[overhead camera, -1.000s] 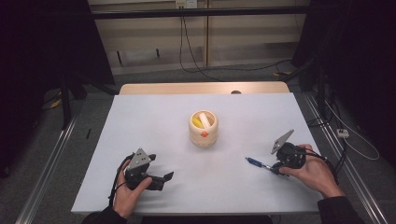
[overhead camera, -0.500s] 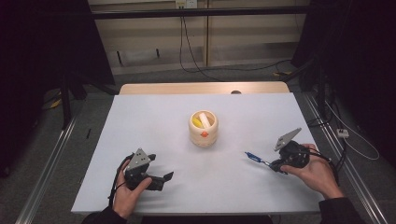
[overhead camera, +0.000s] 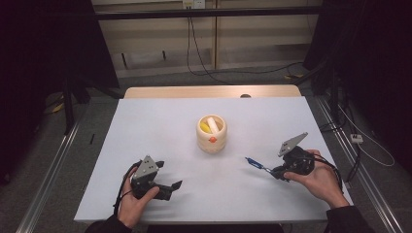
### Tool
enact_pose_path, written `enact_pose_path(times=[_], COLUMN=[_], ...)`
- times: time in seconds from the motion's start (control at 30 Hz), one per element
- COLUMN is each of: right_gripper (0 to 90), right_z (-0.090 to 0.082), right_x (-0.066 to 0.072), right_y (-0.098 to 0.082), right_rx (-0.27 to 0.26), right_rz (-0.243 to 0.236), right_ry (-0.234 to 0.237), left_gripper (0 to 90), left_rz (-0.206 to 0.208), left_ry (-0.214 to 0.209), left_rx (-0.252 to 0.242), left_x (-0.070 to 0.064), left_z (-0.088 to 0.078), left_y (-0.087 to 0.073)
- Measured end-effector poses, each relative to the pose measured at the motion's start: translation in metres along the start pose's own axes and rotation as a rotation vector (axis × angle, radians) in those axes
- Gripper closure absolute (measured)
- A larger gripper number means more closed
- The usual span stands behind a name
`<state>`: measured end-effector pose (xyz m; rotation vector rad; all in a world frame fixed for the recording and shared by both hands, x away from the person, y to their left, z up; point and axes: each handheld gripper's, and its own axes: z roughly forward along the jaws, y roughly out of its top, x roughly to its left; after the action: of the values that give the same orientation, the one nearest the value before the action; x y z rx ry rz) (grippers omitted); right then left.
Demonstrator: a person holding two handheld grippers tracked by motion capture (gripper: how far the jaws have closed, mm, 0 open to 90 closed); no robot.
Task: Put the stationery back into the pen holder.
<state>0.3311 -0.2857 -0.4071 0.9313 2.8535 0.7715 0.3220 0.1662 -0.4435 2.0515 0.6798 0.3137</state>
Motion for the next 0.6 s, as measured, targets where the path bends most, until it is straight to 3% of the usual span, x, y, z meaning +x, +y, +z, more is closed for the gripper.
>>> enact_pose_path(times=[0.27, 0.53, 0.6], right_gripper=[80.3, 80.4, 80.3], right_z=[0.004, 0.017, 0.023], right_x=[0.012, 0.019, 0.021], right_y=[0.016, 0.033, 0.04], right_rx=[-0.003, 0.009, 0.02], right_rz=[-0.038, -0.059, -0.071], right_ry=[0.004, 0.037, 0.045], left_gripper=[5.2, 6.1, 6.6], left_rz=[0.083, 0.145, 0.144], left_ry=[-0.026, -0.048, -0.045], left_rx=[0.003, 0.024, 0.028], left_x=[-0.012, -0.023, -0.025], left_z=[0.004, 0.011, 0.014], left_y=[0.005, 0.016, 0.02])
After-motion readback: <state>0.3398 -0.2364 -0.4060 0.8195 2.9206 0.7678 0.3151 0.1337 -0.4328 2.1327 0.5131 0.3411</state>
